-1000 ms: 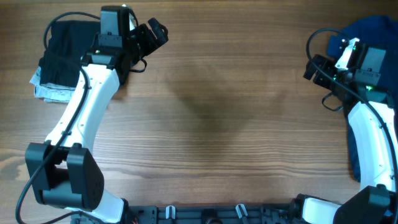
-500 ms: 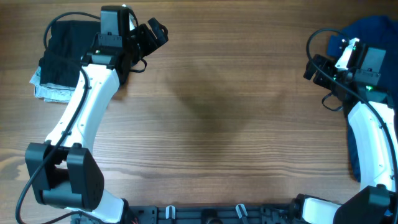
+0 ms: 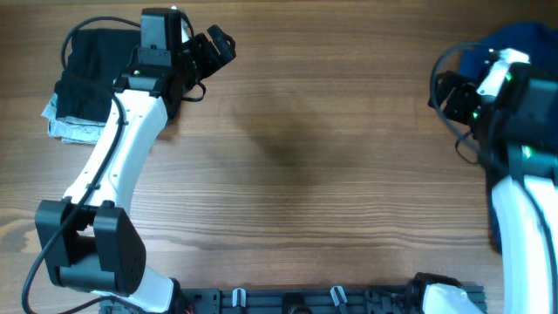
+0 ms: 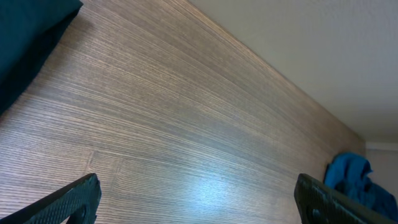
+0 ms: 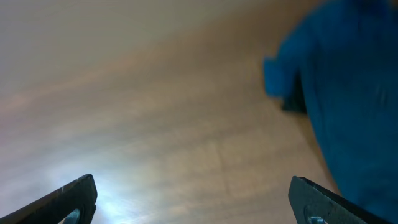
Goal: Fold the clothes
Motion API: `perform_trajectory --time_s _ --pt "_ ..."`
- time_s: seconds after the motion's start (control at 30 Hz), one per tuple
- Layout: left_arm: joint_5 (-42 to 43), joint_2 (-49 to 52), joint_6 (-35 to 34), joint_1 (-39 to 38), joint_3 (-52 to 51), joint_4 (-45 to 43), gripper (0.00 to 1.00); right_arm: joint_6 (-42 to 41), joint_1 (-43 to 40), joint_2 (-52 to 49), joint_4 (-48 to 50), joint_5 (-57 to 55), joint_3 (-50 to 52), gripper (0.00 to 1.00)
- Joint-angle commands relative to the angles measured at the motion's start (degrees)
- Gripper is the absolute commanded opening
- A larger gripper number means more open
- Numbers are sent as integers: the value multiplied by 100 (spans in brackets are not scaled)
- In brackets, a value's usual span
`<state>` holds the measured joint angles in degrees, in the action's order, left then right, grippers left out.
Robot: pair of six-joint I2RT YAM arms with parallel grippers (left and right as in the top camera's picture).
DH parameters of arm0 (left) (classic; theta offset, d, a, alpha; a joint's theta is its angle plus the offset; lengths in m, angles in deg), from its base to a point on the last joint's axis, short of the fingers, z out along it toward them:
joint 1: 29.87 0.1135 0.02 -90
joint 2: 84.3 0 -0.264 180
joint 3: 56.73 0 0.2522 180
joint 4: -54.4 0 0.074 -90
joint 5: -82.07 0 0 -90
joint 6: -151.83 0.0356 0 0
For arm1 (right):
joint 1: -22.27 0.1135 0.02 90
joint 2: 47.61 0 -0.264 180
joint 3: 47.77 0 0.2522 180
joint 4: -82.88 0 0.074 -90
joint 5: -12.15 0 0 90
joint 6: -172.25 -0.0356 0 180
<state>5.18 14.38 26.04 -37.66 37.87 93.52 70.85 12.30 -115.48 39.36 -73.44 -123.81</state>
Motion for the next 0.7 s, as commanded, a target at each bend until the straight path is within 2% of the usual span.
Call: perform_trajectory --time_s 0.0,0.3,0.47,0.67 --pt "-101 11 131 -24 -15 -2 100 83 262 1073 11 -79 4 100" --pt "-101 11 131 -24 -15 -2 100 85 1145 3351 7 -79 4 100" --pt "-101 11 131 -24 -15 -2 100 70 1272 4297 -555 15 72 100" --pt "-101 11 131 -24 -15 -2 100 68 1270 5337 -745 160 929 100"
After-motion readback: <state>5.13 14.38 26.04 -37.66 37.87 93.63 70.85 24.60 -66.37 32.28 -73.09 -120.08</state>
